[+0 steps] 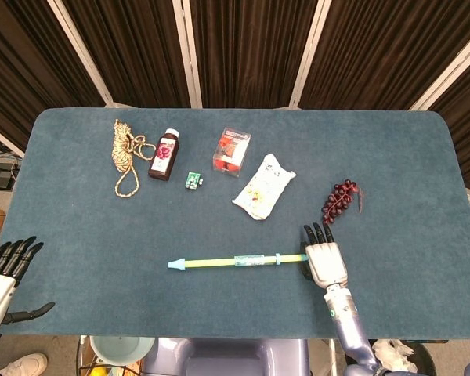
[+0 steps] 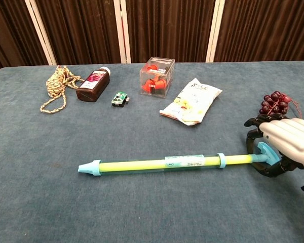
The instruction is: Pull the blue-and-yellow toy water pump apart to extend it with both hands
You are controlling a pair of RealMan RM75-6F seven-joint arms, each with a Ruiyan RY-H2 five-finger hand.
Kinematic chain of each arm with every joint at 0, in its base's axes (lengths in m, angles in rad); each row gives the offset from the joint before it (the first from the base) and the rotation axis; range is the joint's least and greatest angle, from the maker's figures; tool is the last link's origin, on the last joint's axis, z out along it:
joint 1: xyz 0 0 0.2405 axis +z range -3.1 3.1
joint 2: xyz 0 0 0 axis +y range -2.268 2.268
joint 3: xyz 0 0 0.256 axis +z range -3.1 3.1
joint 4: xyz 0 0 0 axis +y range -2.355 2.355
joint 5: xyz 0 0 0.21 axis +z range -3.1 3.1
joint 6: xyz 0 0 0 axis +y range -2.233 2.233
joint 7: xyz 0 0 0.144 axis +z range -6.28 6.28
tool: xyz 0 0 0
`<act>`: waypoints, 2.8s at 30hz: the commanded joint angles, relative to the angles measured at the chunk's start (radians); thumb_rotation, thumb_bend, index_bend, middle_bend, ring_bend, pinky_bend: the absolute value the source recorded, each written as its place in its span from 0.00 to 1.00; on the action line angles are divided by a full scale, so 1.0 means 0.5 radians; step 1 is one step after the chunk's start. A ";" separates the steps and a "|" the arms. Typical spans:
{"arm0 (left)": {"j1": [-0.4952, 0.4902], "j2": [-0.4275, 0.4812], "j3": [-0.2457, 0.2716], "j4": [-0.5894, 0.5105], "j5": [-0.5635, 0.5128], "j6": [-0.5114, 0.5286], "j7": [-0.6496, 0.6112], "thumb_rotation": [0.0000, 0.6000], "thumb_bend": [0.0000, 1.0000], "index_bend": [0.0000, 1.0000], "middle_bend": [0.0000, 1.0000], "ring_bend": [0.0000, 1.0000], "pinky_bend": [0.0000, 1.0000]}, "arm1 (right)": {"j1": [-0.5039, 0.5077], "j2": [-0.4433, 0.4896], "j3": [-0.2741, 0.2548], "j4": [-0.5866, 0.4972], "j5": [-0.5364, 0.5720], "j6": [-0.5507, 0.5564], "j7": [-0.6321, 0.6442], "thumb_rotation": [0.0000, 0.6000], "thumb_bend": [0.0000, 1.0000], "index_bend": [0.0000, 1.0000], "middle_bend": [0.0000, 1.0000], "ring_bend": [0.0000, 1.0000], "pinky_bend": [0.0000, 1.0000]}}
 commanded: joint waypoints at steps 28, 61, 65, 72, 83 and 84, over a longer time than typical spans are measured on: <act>-0.025 0.016 -0.004 -0.067 -0.022 -0.053 0.028 1.00 0.03 0.03 0.00 0.00 0.01 | -0.005 0.084 -0.014 -0.126 -0.062 0.081 0.084 1.00 0.50 0.81 0.21 0.05 0.01; -0.974 -0.563 -0.532 -0.180 -0.957 -0.995 1.209 1.00 0.18 0.38 0.00 0.00 0.02 | 0.087 0.357 0.003 -0.405 -0.105 0.031 0.102 1.00 0.51 0.81 0.22 0.08 0.01; -1.044 -0.700 -0.520 -0.075 -1.009 -1.012 1.302 1.00 0.22 0.40 0.00 0.00 0.02 | 0.089 0.365 0.000 -0.411 -0.097 0.036 0.102 1.00 0.51 0.81 0.22 0.08 0.01; -1.131 -0.860 -0.502 0.061 -1.057 -1.024 1.387 1.00 0.24 0.42 0.00 0.00 0.02 | 0.089 0.369 -0.014 -0.405 -0.084 0.036 0.107 1.00 0.51 0.81 0.22 0.08 0.01; -1.230 -1.090 -0.470 0.252 -1.154 -1.067 1.425 1.00 0.24 0.44 0.00 0.00 0.02 | 0.092 0.357 -0.032 -0.408 -0.084 0.043 0.108 1.00 0.51 0.81 0.22 0.08 0.01; -1.236 -1.100 -0.466 0.262 -1.162 -1.073 1.426 1.00 0.25 0.43 0.00 0.00 0.02 | 0.092 0.354 -0.033 -0.408 -0.083 0.044 0.107 1.00 0.51 0.81 0.22 0.08 0.01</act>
